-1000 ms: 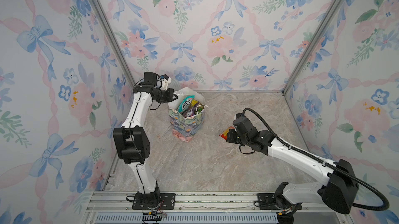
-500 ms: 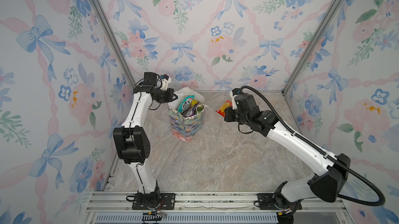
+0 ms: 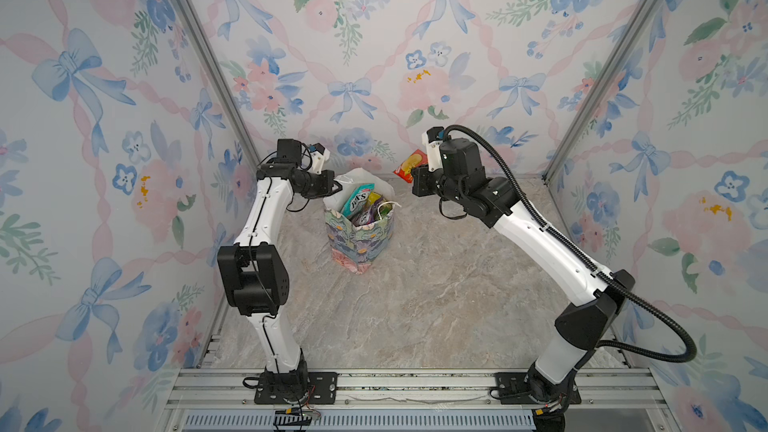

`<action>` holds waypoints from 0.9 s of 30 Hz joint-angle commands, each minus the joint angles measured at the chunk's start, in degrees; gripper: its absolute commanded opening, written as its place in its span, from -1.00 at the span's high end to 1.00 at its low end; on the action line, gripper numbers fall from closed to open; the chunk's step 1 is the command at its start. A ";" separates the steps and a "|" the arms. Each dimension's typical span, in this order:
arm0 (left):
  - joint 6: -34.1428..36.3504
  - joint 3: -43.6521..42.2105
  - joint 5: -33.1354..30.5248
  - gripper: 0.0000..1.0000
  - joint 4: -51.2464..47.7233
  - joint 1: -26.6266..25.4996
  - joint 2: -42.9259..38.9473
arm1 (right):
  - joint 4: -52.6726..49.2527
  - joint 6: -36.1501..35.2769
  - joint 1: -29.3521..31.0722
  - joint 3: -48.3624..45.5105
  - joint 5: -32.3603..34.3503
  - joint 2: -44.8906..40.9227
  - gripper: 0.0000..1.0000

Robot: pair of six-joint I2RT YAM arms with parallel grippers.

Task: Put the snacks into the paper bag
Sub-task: 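Lift the red-yellow packet with the right gripper and carry it above the bag, then lower the red-yellow packet into the bag and open the right gripper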

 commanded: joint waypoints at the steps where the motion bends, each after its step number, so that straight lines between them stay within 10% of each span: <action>1: -0.46 -0.09 1.23 1.00 -1.86 -0.05 -0.96 | -2.48 -2.74 1.50 6.58 -1.97 3.93 1.00; 22: -0.46 -0.13 1.22 1.00 -1.87 -0.09 -0.89 | -13.30 -3.24 7.54 19.56 -9.03 19.40 1.00; 27: -0.45 -0.13 1.23 1.00 -1.88 -0.09 -0.98 | -15.20 -3.16 7.71 21.71 -8.76 19.40 -0.01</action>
